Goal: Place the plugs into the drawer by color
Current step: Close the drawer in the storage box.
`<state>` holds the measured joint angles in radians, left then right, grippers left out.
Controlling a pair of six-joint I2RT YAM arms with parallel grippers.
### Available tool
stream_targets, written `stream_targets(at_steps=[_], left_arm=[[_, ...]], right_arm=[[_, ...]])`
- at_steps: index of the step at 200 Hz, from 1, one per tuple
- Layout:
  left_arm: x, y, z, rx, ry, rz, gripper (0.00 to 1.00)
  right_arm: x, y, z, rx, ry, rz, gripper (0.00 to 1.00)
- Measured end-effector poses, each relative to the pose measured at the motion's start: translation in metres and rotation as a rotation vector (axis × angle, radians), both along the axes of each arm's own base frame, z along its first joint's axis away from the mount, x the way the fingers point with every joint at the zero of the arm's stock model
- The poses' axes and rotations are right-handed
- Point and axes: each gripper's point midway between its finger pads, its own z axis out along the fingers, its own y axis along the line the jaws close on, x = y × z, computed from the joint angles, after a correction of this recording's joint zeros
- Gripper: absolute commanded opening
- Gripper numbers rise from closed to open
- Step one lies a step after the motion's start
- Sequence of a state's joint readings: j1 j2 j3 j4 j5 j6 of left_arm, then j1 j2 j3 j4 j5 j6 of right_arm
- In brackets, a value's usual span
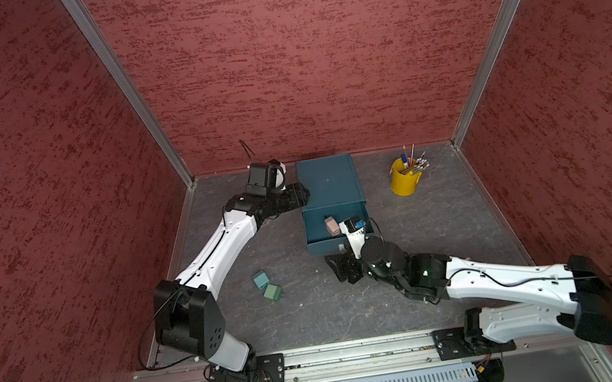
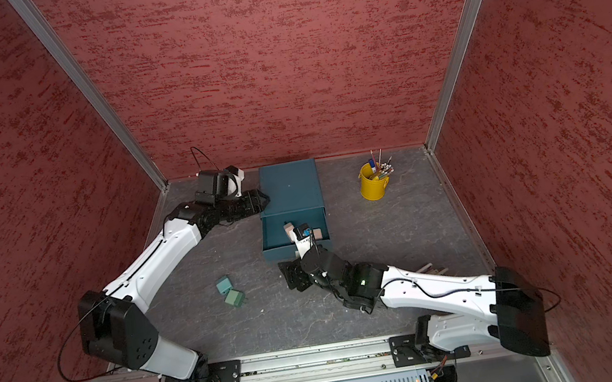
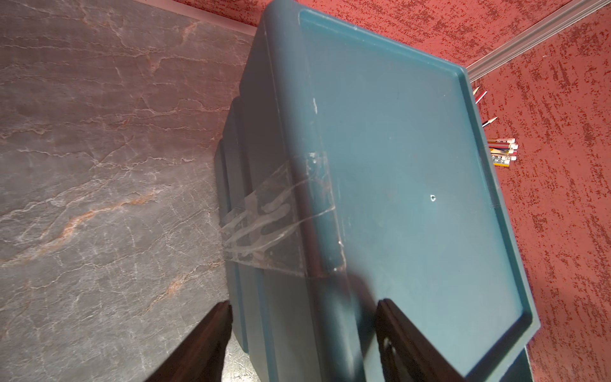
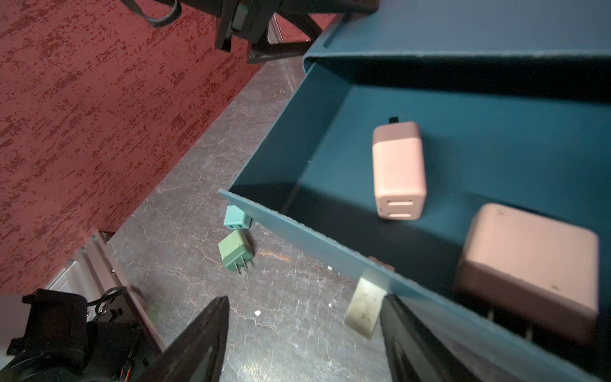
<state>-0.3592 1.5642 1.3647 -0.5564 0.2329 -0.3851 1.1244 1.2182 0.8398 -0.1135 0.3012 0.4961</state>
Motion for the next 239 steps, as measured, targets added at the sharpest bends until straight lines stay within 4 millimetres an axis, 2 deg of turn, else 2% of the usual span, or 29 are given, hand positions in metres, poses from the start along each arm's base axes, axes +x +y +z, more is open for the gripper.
stream_targets(at_steps=[48, 129, 157, 202, 239], left_arm=[[0.0, 0.001, 0.0, 0.007, -0.002, 0.004, 0.72], [-0.005, 0.003, 0.002, 0.037, -0.021, -0.003, 0.7], [-0.005, 0.003, 0.003, 0.043, -0.026, -0.008, 0.68], [-0.005, 0.003, 0.003, 0.051, -0.034, -0.017, 0.67], [-0.005, 0.003, 0.004, 0.065, -0.044, -0.021, 0.67]], right_arm=[[0.016, 0.004, 0.005, -0.016, -0.035, -0.026, 0.75], [0.054, 0.007, 0.028, 0.045, -0.085, -0.075, 0.74], [0.064, 0.008, 0.027, 0.052, -0.095, -0.079, 0.74], [0.095, 0.008, 0.02, 0.065, -0.115, -0.123, 0.74], [0.109, 0.014, 0.018, 0.075, -0.124, -0.133, 0.74]])
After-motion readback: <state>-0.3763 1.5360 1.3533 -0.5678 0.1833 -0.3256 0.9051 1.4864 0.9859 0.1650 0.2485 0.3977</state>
